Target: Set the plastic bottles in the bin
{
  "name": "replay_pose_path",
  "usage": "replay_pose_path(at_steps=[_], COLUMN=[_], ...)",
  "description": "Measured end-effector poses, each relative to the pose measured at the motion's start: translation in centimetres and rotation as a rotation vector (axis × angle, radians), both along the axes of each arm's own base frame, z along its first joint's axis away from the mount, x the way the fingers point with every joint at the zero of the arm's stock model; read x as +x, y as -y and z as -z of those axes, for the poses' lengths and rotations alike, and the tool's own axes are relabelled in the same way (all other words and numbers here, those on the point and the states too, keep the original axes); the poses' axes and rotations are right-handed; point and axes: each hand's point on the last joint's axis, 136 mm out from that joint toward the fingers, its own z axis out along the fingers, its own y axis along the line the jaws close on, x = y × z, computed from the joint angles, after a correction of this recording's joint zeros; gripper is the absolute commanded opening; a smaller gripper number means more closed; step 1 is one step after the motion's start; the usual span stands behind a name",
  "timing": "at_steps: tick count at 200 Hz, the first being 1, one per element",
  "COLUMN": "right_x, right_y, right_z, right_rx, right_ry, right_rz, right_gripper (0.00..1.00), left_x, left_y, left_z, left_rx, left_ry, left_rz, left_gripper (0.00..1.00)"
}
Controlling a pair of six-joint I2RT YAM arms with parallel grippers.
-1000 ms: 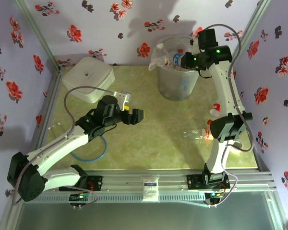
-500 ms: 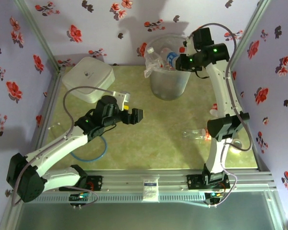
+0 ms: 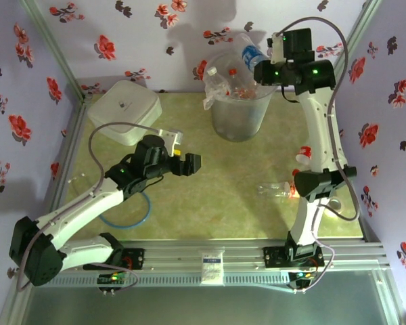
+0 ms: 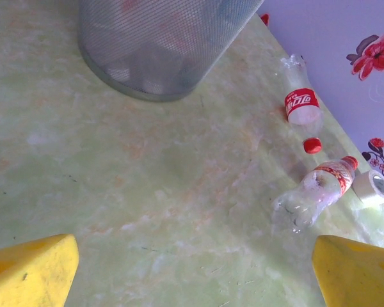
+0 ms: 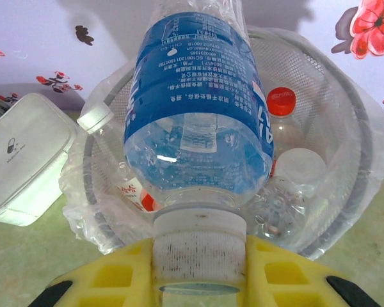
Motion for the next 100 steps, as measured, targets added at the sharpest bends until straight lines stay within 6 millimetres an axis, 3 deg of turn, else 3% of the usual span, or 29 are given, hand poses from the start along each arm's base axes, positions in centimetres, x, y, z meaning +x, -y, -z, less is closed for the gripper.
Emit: replay_pose_path(at_steps=[26,67,82,100], right_x=[-0.4,1.2,1.9,2.1], right_y=[0.2,-0.3,-0.5,-0.8], right_z=[1.5,4.2,4.9,6.2], right_rx=[-0.015,-0.029,-0.041,-0.060], right_ry=[-0.028,-0.057,-0.061,-0.084], right_rz=[-0.004,-0.009,-0.011,-0.016], right_gripper=[0.10,0.12,0.23,0.50], left_x=[0.4,1.9,2.0,2.0], left_y=[0.1,0.0,0.1,0.1], left_z=[0.2,-0.3,-0.7,-0.8], left_rx=[-0.008,-0.048,-0.064,-0.072], left_ry=[-0.017,-0.041,-0.040,-0.044], left_rz=[-0.014,-0.066,-0.072,-0.077], left_gripper=[0.92,0.89,0.89,0.89])
